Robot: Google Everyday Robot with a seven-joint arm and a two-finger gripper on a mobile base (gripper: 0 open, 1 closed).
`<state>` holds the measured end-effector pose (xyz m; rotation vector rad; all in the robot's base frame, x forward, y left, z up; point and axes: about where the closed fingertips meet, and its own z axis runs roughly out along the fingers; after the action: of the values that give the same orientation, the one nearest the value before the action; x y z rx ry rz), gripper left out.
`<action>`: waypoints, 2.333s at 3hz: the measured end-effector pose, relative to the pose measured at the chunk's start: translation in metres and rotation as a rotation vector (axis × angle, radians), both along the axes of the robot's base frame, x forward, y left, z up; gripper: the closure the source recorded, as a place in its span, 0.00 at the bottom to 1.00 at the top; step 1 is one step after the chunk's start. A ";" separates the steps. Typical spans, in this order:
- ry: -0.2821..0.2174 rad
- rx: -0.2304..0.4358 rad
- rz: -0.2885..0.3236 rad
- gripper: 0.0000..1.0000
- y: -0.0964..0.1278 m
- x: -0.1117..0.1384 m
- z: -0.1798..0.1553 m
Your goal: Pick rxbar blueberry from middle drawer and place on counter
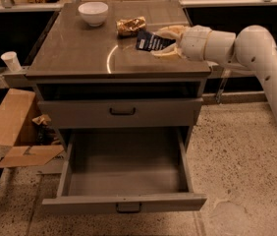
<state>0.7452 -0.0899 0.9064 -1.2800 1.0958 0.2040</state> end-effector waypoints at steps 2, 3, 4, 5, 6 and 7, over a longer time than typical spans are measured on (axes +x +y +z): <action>0.121 0.079 -0.083 1.00 -0.004 0.045 -0.005; 0.179 0.090 -0.107 1.00 -0.007 0.058 -0.013; 0.232 0.087 -0.129 0.83 -0.009 0.066 -0.018; 0.289 0.072 -0.147 0.59 -0.016 0.072 -0.027; 0.337 0.061 -0.164 0.36 -0.024 0.074 -0.037; 0.357 0.060 -0.178 0.13 -0.031 0.073 -0.041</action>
Offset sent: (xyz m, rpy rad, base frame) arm 0.0694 -0.0132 -0.0094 0.1005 0.1958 -0.1300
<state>0.8183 -0.1209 0.8656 -1.1098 1.4896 0.3370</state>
